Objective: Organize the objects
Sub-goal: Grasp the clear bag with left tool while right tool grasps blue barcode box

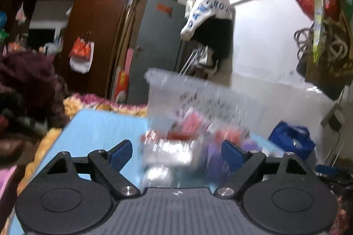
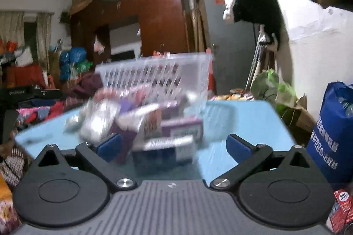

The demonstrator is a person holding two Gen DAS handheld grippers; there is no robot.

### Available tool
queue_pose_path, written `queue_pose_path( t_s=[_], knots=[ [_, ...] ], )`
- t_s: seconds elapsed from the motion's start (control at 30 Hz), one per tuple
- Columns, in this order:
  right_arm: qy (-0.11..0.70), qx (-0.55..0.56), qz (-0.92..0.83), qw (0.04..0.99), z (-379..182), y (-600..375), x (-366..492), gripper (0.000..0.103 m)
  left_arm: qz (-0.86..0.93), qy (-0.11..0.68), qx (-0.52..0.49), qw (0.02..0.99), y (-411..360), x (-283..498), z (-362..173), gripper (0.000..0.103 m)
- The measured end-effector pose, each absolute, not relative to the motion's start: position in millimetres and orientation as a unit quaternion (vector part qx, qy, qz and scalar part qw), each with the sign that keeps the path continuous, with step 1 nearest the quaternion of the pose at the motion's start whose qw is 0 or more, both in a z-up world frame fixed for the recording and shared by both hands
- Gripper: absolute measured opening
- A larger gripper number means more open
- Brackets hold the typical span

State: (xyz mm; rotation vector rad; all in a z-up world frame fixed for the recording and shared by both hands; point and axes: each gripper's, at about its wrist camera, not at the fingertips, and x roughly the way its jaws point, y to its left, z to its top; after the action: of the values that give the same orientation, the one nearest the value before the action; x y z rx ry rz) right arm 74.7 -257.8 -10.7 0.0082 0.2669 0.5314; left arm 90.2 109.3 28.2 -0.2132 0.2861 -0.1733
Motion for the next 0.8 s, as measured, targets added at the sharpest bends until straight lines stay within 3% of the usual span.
queue_pose_path(
  t_s=[0.17,0.27,0.63,0.7,0.77,0.8],
  knots=[
    [0.155,-0.016,0.275,0.949,-14,-238,95,0.099,-0.077,0.173,-0.089,0.978,107,106,20,0.09],
    [0.171,-0.021,0.278,0.945,-24,-236,91,0.077,-0.073,0.194,-0.069,0.976,100,115,16,0.09],
    [0.139,-0.001,0.256,0.957,-21,-256,70,0.076,-0.024,0.232,-0.026,0.972,86,126,5,0.09],
    [0.143,0.001,0.25,0.958,-23,-257,72,0.076,-0.019,0.234,-0.031,0.972,88,126,4,0.085],
    [0.147,0.001,0.247,0.958,-25,-257,73,0.076,-0.027,0.239,-0.027,0.97,88,126,2,0.06],
    [0.148,0.0,0.245,0.958,-26,-256,73,0.076,-0.024,0.24,-0.024,0.97,87,127,1,0.056]
  ],
)
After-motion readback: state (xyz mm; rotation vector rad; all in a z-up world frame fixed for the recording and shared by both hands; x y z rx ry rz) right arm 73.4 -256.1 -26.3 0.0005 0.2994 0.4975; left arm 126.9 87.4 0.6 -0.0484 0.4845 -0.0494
